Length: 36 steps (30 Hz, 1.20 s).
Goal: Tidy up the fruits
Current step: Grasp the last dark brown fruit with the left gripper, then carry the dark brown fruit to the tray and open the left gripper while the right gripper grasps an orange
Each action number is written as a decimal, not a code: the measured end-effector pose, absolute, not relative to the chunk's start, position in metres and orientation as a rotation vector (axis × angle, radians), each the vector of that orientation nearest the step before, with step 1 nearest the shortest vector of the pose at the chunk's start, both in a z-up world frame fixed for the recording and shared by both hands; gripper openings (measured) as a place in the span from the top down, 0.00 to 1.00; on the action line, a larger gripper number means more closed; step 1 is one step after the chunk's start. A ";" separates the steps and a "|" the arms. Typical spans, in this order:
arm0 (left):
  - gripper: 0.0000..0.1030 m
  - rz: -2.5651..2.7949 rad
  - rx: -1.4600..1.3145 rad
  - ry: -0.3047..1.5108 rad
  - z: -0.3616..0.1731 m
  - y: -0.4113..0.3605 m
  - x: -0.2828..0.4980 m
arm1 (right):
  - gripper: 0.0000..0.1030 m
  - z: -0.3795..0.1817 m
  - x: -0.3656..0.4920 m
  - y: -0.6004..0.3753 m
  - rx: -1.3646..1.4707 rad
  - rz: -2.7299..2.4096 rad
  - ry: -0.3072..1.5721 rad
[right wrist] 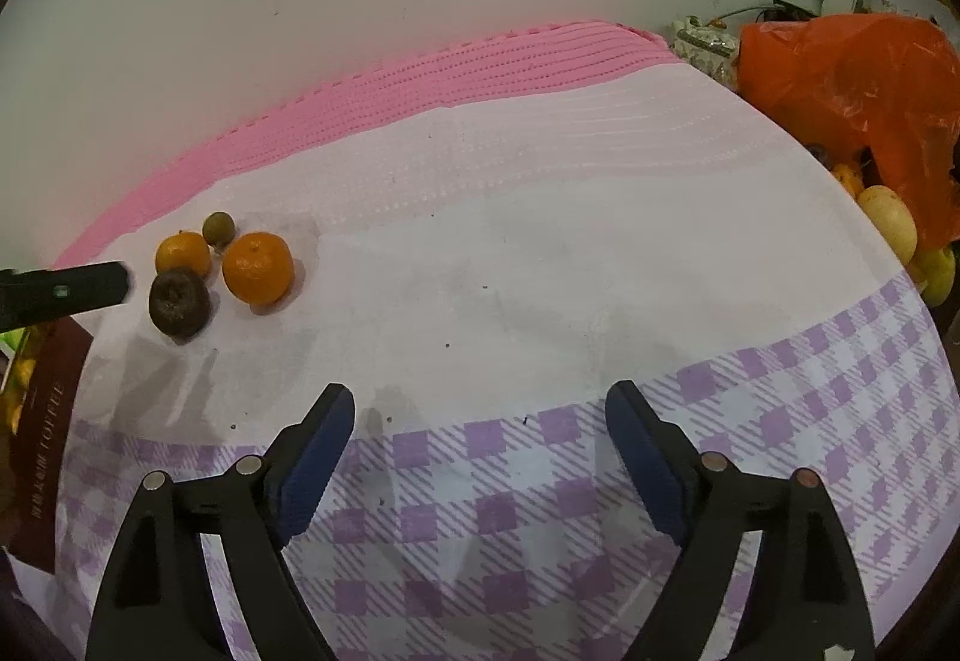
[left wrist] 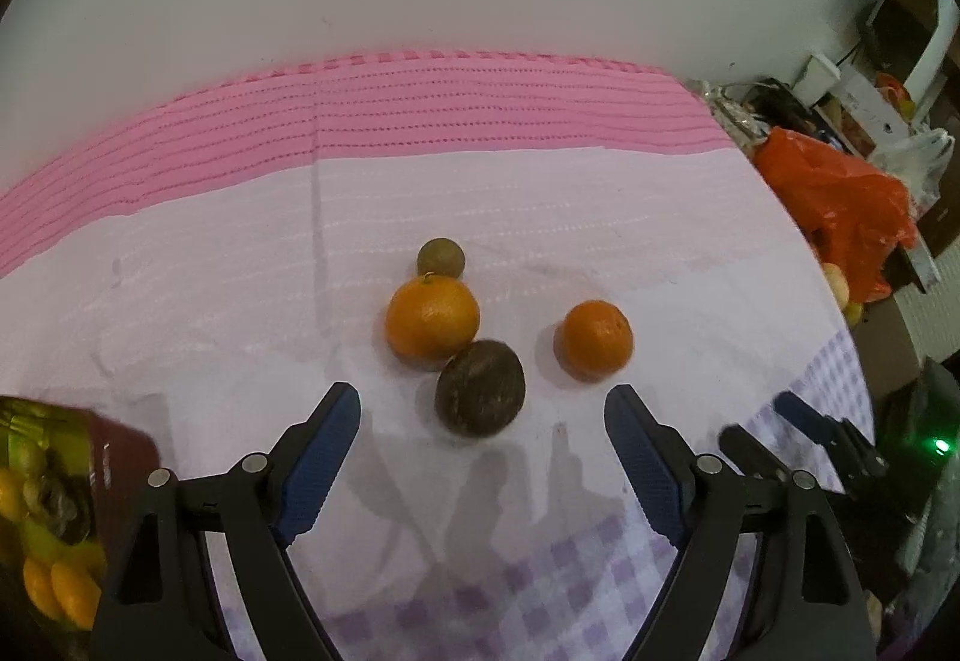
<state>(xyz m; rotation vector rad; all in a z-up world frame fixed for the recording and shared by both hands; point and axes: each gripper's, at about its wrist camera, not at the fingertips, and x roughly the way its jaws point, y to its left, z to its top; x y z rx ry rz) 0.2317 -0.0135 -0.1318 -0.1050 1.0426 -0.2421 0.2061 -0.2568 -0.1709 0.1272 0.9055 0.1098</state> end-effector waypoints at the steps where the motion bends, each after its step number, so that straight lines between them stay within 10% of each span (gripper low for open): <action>1: 0.20 -0.225 -0.096 1.045 -0.134 -0.014 0.233 | 0.15 -0.171 0.206 -0.256 0.125 0.112 0.907; 15: 0.62 -0.219 -0.116 1.065 -0.164 -0.019 0.246 | 0.08 -0.170 0.207 -0.258 0.160 0.144 0.903; 36: 0.65 -0.296 -0.230 1.005 -0.131 0.017 0.150 | 0.12 -0.169 0.205 -0.254 0.129 0.120 0.903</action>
